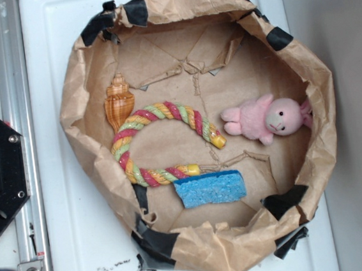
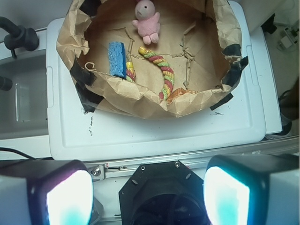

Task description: Grab the pink bunny.

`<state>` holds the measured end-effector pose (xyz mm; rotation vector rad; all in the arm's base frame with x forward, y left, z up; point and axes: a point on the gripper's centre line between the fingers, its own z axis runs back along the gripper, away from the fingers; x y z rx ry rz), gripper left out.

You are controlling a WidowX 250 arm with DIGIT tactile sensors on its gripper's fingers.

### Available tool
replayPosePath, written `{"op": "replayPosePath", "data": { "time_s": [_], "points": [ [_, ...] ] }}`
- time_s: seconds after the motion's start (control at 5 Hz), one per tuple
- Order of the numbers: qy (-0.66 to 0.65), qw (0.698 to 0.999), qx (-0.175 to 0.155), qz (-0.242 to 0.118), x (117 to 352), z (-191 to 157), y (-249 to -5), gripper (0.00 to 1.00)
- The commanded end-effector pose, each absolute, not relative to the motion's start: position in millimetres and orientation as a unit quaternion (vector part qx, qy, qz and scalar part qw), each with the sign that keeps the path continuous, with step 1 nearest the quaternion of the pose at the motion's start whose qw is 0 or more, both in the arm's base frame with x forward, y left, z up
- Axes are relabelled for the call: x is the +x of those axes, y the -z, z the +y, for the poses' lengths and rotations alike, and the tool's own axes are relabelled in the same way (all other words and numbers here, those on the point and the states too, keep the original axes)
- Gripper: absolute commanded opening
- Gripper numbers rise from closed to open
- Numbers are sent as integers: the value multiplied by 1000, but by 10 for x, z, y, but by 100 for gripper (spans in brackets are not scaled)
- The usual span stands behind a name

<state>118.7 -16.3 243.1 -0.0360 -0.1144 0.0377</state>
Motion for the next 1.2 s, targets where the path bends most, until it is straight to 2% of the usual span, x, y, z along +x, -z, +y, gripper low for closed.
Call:
{"op": "replayPosePath", "data": {
  "time_s": [0.0,0.2,0.4,0.6,0.8,1.0],
  "points": [
    [-19,998,-18,-57,1187,-163,-2431,100],
    [-17,995,30,-98,1659,25,-2039,100],
    [-1,989,-2,-148,2163,114,-1781,100],
    [29,985,-26,-168,2657,125,-1434,100],
    [31,986,-13,-165,2994,179,-1117,100],
    [46,987,-34,-149,3236,16,-796,100]
  ]
}}
